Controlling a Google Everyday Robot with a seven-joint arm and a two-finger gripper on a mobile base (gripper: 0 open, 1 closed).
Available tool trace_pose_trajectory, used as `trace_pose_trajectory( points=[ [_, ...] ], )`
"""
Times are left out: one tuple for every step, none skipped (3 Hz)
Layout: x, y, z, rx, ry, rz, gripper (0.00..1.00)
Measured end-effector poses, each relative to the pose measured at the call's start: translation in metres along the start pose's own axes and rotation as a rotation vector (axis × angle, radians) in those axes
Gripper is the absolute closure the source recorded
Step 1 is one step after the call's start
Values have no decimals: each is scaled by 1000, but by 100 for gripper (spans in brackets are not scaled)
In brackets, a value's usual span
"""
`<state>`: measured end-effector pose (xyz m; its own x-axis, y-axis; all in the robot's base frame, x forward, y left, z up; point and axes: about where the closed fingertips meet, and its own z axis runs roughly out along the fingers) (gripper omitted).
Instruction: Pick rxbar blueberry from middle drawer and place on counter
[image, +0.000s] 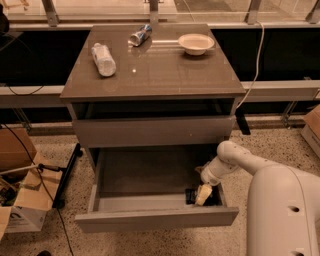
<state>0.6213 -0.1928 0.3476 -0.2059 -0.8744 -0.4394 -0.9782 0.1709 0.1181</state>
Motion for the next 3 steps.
trace_pose_trajectory(
  points=[
    [-4,1,-3,0,0,0,19],
    [-5,1,-2,0,0,0,42],
    [-7,1,-6,0,0,0,66]
  ],
)
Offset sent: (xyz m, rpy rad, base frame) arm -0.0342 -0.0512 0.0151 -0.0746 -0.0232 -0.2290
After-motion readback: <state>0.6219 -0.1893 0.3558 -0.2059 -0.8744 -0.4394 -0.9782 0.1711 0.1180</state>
